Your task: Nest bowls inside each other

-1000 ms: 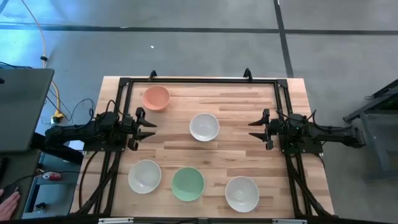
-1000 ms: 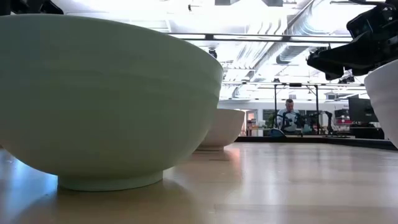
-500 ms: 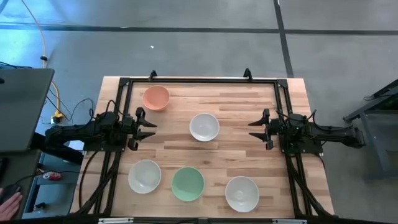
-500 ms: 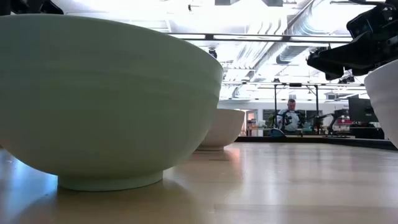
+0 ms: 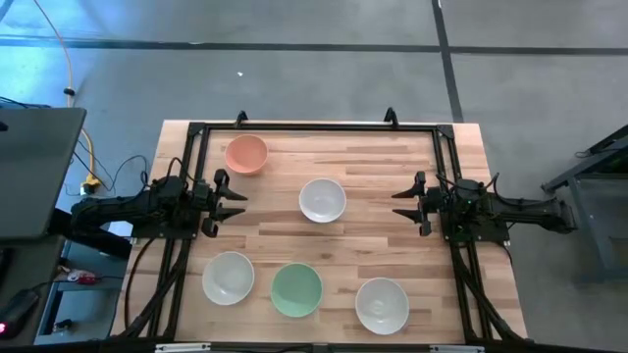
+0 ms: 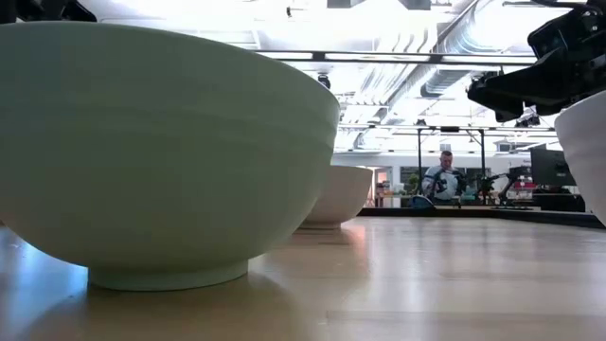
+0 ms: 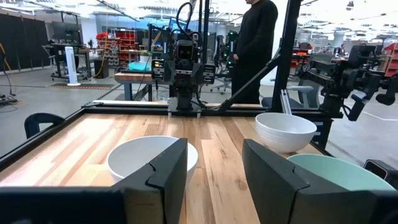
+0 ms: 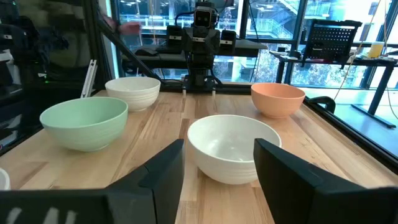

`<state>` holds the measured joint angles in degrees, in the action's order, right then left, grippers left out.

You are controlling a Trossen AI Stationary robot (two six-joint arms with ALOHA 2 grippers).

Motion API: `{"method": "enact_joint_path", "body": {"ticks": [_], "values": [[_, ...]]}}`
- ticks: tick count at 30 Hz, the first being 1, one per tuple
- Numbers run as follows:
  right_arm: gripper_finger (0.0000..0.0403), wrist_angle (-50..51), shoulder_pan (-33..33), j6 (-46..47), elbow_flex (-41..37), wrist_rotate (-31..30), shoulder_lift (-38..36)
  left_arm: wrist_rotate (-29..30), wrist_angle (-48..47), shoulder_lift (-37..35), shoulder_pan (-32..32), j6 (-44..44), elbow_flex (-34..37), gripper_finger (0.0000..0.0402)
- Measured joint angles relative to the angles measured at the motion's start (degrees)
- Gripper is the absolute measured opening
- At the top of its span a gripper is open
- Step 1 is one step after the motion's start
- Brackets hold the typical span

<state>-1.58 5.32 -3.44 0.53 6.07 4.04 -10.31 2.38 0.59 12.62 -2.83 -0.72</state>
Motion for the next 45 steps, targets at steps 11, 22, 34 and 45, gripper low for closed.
{"method": "enact_joint_path", "body": {"ticks": [11, 22, 34, 45], "values": [[0.0185, 0.0, 0.0, 0.0, 0.0, 0.0, 0.0, 0.0, 0.0, 0.0, 0.0, 0.0, 0.0, 0.0145], [0.0185, 0.0, 0.0, 0.0, 0.0, 0.0, 0.0, 0.0, 0.0, 0.0, 0.0, 0.0, 0.0, 0.0145], [0.0185, 0.0, 0.0, 0.0, 0.0, 0.0, 0.0, 0.6, 0.3, 0.0, 0.0, 0.8, 0.0, 0.0145], [0.0185, 0.0, 0.0, 0.0, 0.0, 0.0, 0.0, 2.5, 2.1, 0.0, 0.0, -2.9, 0.0, 0.0145]]}}
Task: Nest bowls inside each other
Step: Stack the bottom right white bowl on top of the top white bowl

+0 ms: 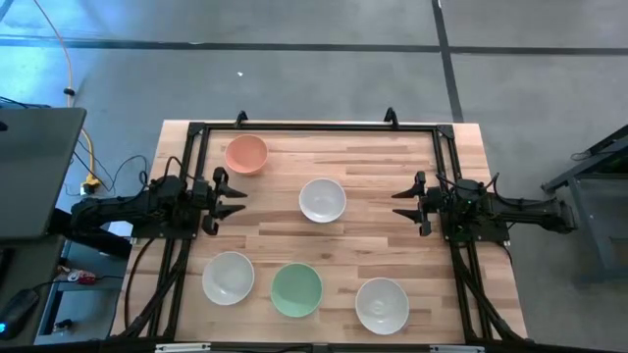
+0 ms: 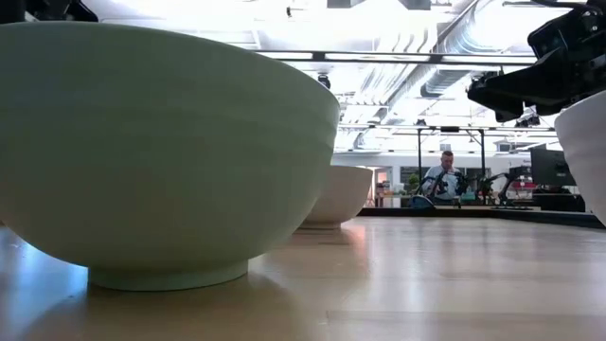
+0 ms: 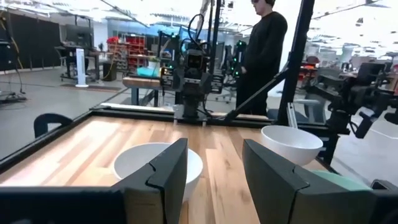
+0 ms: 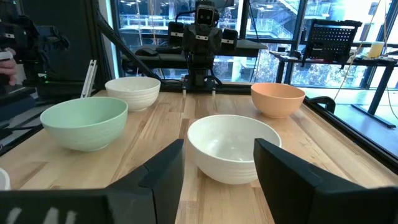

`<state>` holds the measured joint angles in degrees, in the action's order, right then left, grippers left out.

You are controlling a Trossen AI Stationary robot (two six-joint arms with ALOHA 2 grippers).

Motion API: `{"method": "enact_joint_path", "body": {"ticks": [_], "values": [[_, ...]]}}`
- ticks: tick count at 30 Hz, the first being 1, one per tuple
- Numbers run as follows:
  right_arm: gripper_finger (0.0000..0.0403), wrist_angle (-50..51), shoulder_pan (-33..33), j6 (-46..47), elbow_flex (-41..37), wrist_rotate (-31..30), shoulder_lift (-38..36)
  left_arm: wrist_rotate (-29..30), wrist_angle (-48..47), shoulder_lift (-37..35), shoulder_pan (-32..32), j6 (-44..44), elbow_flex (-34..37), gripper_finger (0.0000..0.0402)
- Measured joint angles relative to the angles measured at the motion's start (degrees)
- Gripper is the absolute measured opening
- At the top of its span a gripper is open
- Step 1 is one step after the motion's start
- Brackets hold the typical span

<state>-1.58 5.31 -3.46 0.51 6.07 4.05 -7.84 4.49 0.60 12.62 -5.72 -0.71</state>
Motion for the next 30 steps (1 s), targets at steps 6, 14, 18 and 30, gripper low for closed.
{"method": "enact_joint_path", "body": {"ticks": [6, 14, 18, 30], "values": [[0.0185, 0.0, 0.0, 0.0, 0.0, 0.0, 0.0, 0.0, 0.0, 0.0, 0.0, -0.4, 0.0, 0.0145], [0.0185, 0.0, 0.0, 0.0, 0.0, 0.0, 0.0, -0.5, -0.1, 0.0, 0.0, -7.7, 0.0, 0.0145], [0.0185, 0.0, 0.0, 0.0, 0.0, 0.0, 0.0, -0.4, -0.1, 0.0, 0.0, -9.3, 0.0, 0.0145], [0.0185, -4.2, 0.0, 14.0, 0.0, 0.5, 0.0, 0.0, -0.1, 0.0, 0.0, -15.2, 0.0, 0.0145]]}}
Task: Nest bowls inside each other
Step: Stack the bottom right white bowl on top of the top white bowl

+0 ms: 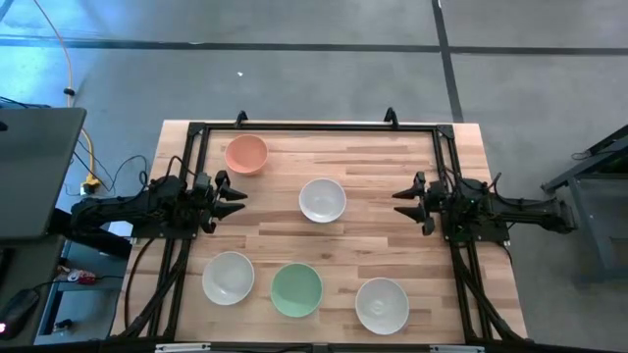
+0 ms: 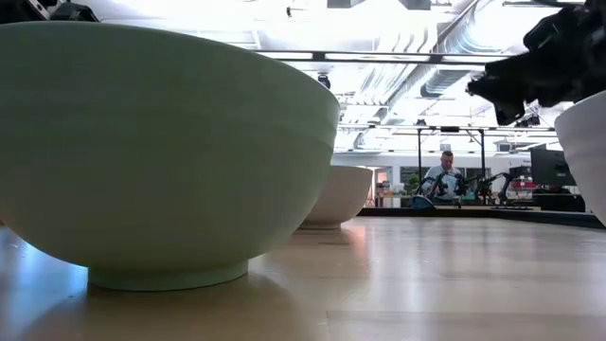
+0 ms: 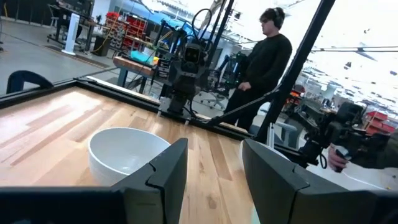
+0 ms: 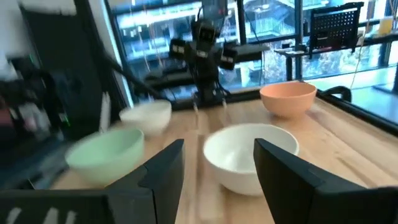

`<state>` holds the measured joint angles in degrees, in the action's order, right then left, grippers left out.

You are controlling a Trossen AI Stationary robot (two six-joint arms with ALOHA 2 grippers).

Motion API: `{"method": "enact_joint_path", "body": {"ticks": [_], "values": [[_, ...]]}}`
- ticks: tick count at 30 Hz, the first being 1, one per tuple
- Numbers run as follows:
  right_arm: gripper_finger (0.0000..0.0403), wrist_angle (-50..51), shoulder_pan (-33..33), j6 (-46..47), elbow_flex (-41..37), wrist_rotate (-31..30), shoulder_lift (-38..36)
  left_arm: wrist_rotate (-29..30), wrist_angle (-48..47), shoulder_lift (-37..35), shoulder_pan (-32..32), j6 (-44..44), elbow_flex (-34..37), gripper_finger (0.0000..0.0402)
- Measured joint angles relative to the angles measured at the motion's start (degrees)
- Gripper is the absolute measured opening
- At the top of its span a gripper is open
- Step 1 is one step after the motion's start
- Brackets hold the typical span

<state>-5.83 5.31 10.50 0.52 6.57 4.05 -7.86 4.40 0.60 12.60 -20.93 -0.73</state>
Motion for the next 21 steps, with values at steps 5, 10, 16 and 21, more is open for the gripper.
{"method": "enact_joint_path", "body": {"ticks": [5, 10, 16, 21], "values": [[0.0185, -1.9, 0.0, 12.3, 0.0, -0.1, 0.0, 0.0, 0.1, 0.0, 0.0, 0.0, 0.0, 0.0145], [0.0185, -1.9, 0.0, 24.5, 0.0, -3.1, 0.0, 0.0, 0.1, 0.0, 0.0, -0.6, 0.0, 0.0145], [0.0185, -1.9, 0.0, 32.8, 0.0, -6.3, 0.0, 1.3, 0.3, 0.0, 0.0, -6.0, 0.0, 0.0145], [0.0185, -1.9, 0.0, 36.0, 0.0, -9.7, 0.0, 3.3, 0.2, 0.0, 0.0, -8.3, 0.0, 0.0145]]}}
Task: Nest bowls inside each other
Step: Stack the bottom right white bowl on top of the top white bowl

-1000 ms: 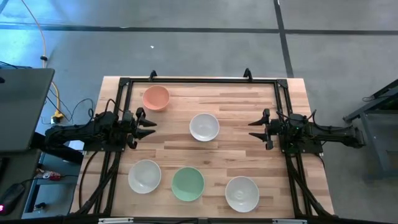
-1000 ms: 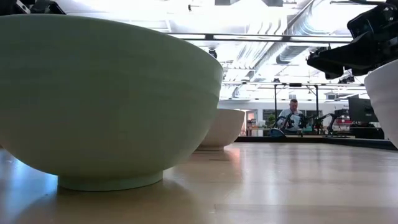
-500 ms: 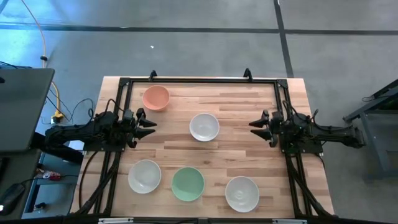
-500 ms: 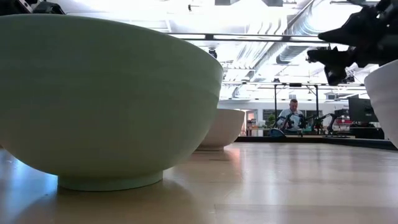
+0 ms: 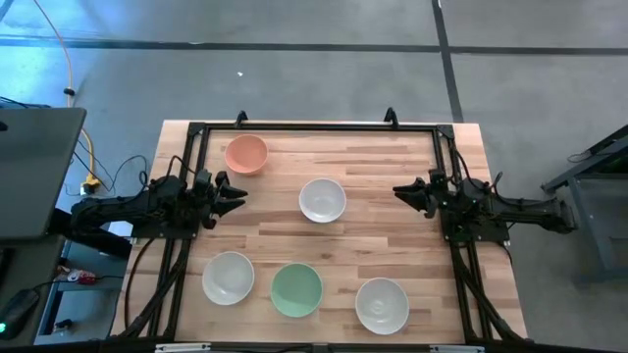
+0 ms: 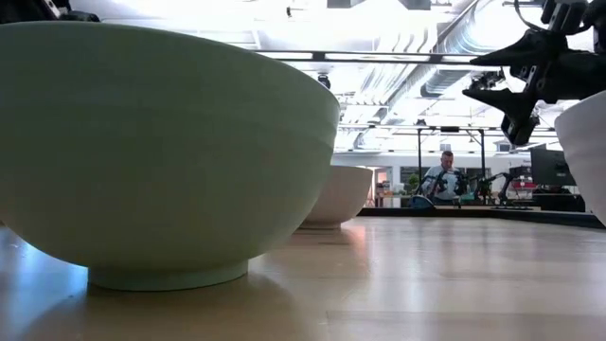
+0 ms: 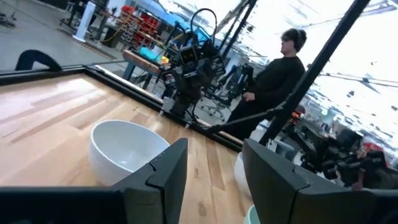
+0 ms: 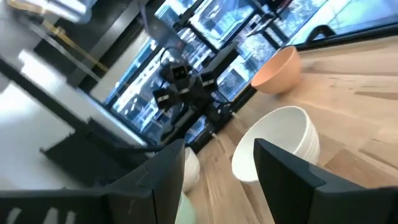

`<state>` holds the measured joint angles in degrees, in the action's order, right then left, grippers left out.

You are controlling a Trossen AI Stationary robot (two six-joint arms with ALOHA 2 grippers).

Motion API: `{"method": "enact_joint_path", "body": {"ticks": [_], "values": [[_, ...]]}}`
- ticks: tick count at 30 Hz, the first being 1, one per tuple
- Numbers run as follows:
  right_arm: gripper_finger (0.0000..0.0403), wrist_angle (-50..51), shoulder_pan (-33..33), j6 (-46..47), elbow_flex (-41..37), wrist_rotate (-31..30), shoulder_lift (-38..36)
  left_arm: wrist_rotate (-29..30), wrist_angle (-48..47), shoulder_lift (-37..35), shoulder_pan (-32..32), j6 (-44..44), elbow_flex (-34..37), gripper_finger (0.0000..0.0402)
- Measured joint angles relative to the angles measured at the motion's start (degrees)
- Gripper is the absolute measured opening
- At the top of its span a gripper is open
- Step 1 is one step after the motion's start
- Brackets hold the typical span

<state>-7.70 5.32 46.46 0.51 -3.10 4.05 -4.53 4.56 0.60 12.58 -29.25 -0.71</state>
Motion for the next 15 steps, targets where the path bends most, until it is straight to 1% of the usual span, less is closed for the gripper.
{"method": "enact_joint_path", "body": {"ticks": [3, 6, 8, 12, 15], "values": [[0.0185, 1.4, 0.0, -1.3, 0.0, -0.4, 0.0, 1.6, -0.1, 0.0, 0.0, 0.4, 0.0, 0.0145], [0.0185, 1.8, 0.0, 0.4, 0.0, -0.2, 0.0, 8.3, -0.5, 0.0, 0.0, 0.4, 0.0, 0.0145], [0.0185, 1.8, 0.0, 2.6, 0.0, -1.4, 0.0, 10.9, -0.5, 0.0, 0.0, 0.3, 0.0, 0.0145], [0.0185, 1.8, 0.2, 0.3, 0.0, -4.1, 0.0, 12.5, -0.5, 0.0, 0.0, 0.4, 0.0, 0.0145], [0.0185, 1.8, 0.2, -1.7, 0.2, -3.1, 0.0, 14.3, -0.4, 0.0, 0.0, 1.3, 0.0, 0.0145]]}}
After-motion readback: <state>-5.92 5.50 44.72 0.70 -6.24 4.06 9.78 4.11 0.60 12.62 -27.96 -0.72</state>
